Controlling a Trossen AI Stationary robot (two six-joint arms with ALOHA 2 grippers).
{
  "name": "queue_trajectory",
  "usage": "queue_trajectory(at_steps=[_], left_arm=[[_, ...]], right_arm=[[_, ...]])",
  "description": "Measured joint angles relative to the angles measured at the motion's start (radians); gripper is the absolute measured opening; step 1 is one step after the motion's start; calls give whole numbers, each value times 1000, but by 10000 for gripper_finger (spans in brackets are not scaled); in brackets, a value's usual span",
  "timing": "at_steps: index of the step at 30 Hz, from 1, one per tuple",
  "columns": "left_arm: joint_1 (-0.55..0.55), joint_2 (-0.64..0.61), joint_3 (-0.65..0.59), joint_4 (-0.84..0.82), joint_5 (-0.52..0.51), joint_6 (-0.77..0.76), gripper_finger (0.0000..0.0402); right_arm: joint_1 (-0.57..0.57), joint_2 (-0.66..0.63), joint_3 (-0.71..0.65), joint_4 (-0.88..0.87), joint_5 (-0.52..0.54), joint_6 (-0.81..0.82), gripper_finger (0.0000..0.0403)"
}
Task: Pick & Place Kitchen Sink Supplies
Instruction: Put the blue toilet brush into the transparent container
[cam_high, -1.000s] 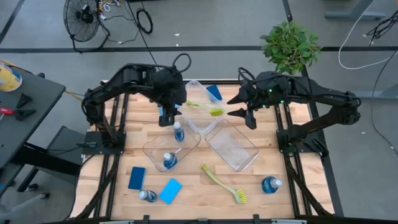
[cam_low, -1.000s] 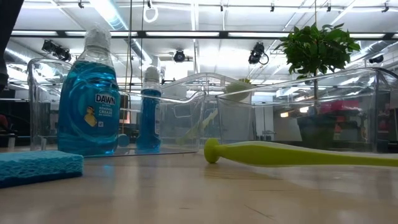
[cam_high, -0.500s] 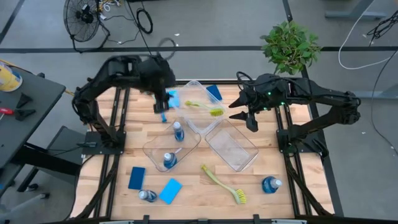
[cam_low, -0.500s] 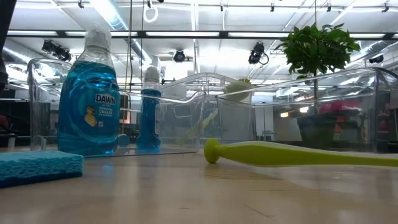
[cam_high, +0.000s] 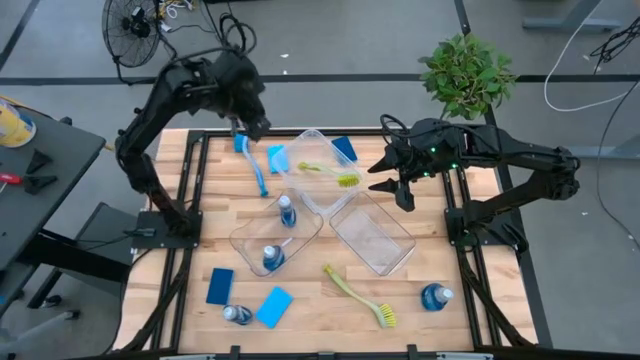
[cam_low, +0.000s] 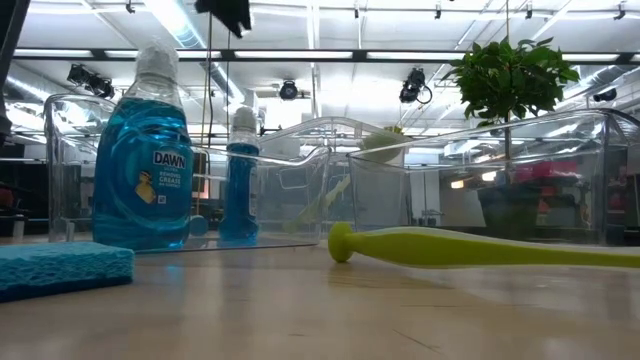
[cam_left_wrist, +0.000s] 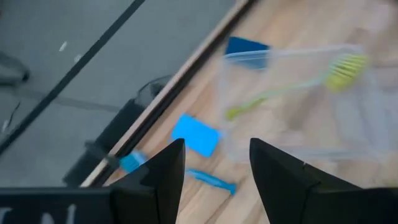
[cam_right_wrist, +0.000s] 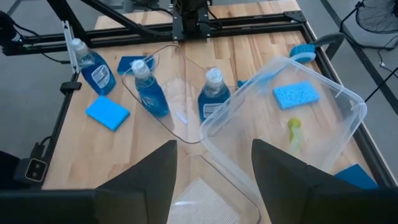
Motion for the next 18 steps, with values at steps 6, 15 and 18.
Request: queue_trajectory(at_steps=[6,15,18], left_arm=[[150,-2,-118,0,-5,11,185],[239,-26,-430,23,-4,34,186],[240,-58,-550,100,-6,0,185]], right_arm=[[0,0,0,4,0,1,208],[0,0,0,16,0,8,208],[0,0,0,32,21,11,208]])
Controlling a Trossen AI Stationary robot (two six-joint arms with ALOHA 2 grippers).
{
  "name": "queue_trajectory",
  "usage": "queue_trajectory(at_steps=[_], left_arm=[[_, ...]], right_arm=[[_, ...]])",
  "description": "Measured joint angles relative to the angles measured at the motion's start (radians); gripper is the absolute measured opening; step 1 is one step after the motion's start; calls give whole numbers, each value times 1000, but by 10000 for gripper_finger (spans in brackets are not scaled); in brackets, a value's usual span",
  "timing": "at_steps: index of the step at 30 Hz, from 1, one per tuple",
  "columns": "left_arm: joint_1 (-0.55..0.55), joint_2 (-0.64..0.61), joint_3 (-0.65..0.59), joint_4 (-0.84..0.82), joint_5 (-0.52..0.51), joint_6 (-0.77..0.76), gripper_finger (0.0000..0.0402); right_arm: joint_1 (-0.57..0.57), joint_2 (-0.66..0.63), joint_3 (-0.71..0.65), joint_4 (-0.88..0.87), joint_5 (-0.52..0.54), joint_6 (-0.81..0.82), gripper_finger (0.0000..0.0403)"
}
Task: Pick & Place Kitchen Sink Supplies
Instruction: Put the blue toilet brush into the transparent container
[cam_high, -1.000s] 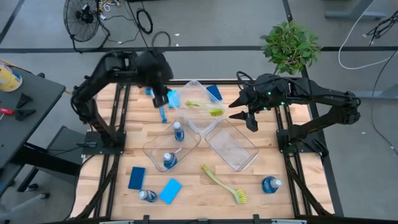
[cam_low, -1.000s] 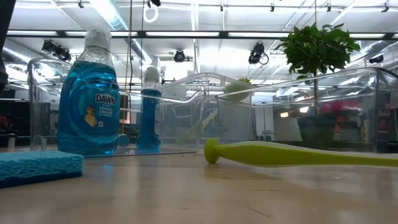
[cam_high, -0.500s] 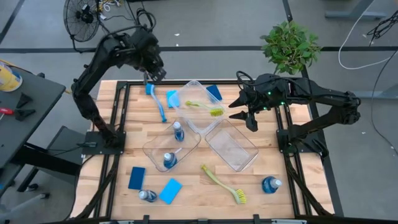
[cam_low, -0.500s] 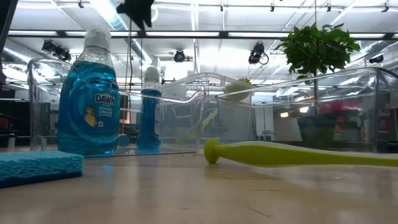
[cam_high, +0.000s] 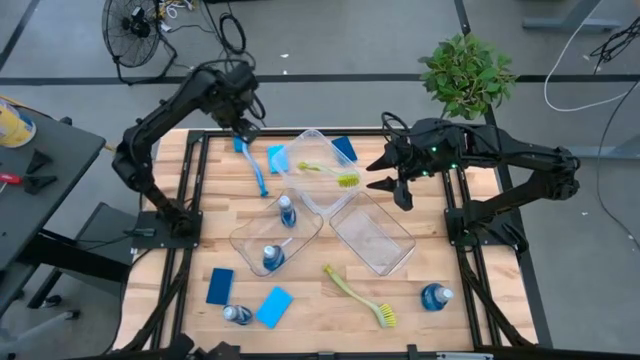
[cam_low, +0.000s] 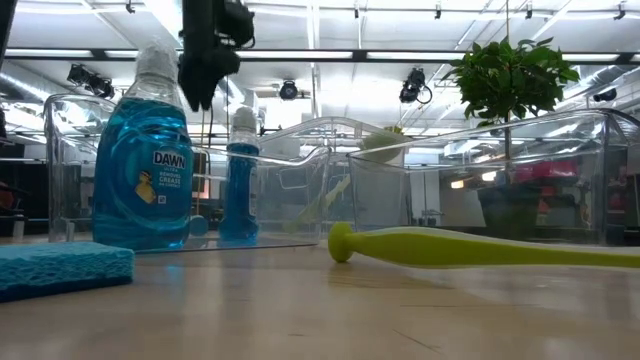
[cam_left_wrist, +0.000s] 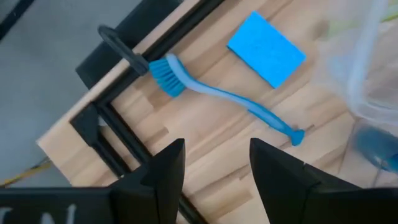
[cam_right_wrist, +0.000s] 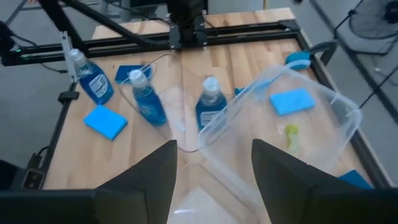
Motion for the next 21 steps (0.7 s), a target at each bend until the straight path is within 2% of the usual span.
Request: queue_trajectory(at_steps=[7,21], left_arm=[[35,-62,-213,215,-2,-180,186],[76,-69,-457,432,3,-500,186]], right_arm=[[0,0,0,25,43,45,208],[0,0,0,31,65,76,208]])
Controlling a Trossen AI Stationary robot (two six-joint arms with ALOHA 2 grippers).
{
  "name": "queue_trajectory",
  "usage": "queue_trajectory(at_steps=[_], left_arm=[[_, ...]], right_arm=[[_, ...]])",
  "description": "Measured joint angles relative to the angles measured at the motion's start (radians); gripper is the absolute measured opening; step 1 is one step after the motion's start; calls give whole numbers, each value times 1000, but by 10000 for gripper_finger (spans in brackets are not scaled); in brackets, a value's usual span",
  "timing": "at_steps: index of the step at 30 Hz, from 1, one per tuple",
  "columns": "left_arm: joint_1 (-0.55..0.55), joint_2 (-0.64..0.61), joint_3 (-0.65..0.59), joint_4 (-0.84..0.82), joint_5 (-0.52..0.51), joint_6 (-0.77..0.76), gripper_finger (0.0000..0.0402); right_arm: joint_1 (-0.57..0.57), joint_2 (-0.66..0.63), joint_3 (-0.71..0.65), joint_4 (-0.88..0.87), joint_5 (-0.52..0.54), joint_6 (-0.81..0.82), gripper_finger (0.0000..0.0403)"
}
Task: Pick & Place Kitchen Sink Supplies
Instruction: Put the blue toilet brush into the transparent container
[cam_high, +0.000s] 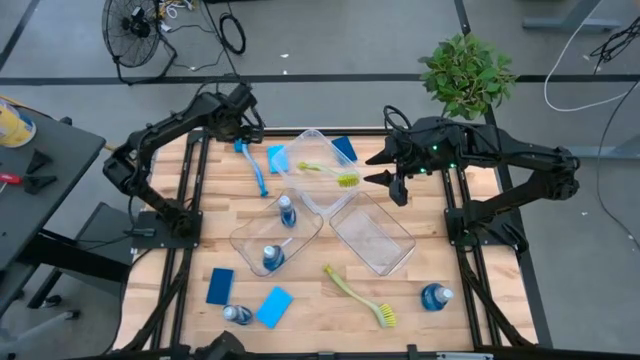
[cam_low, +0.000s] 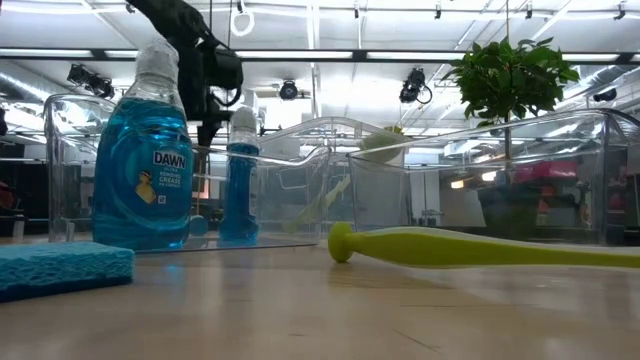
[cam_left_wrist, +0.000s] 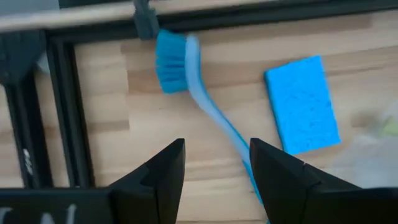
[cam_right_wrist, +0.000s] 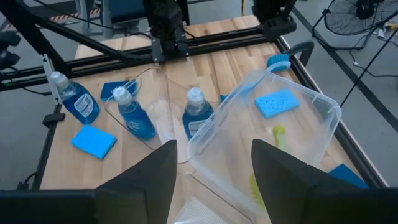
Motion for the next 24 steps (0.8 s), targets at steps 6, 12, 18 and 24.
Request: queue_trajectory(at_steps=[6,12,18,24], left_arm=[[0,0,-94,23,29,-177,186],[-16,0,-156,130,96,-257,186],[-62,0,-197,284,100,-286,186],[-100,0,-232,289,14,-363,186]], right_arm=[[0,0,0,0,0,-18,208],[0,0,0,-1,0,-31,208],[0,0,0,-5,0,-32,208],[0,0,0,-13,0,-45,208]])
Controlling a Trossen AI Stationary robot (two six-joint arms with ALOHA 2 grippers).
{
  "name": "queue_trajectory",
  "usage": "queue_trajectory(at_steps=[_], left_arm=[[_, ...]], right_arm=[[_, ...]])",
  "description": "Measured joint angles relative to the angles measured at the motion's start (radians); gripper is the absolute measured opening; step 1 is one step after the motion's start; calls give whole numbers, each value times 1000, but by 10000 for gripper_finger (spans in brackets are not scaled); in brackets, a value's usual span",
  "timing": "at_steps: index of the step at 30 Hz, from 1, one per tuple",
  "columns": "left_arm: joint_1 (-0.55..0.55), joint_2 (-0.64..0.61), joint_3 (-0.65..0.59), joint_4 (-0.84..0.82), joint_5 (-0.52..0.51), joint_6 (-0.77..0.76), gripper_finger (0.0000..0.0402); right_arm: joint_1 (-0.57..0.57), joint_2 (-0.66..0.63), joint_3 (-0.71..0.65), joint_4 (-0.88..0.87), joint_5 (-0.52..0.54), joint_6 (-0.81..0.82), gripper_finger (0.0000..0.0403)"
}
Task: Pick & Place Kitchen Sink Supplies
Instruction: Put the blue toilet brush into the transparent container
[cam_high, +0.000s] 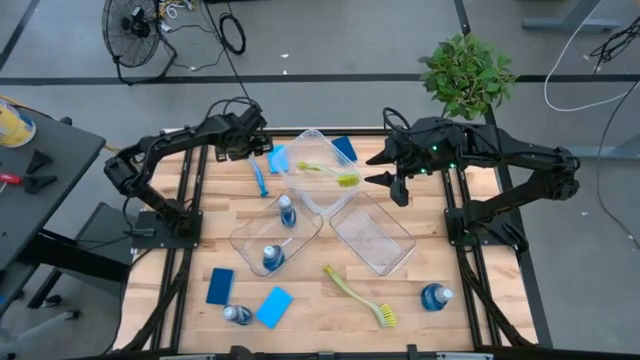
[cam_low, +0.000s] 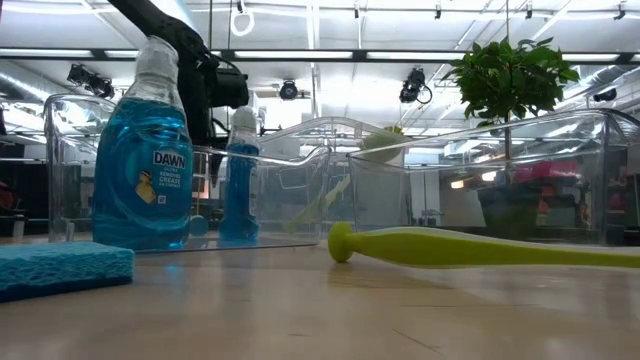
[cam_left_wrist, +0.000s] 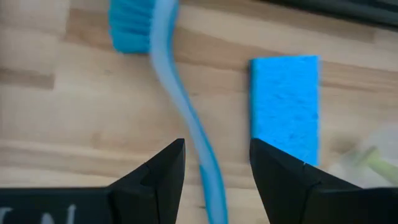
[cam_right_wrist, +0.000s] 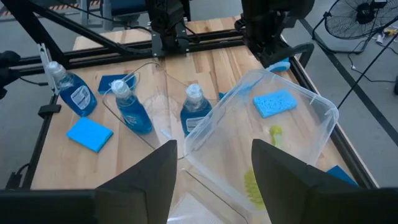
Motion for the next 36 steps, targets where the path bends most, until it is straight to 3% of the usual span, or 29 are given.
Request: queue_trajectory(at_steps=[14,19,36], left_arm=[[-24,1,-112,129,-63,-128,186],[-24,1,-114,127,-133,-155,186],[-34,115,-113,192,-209,-205,186]], right_arm=[[0,0,0,-7,0,-65,208],[0,0,0,-18,-2,-68,208],[0,0,0,-23,-8,-82,208]])
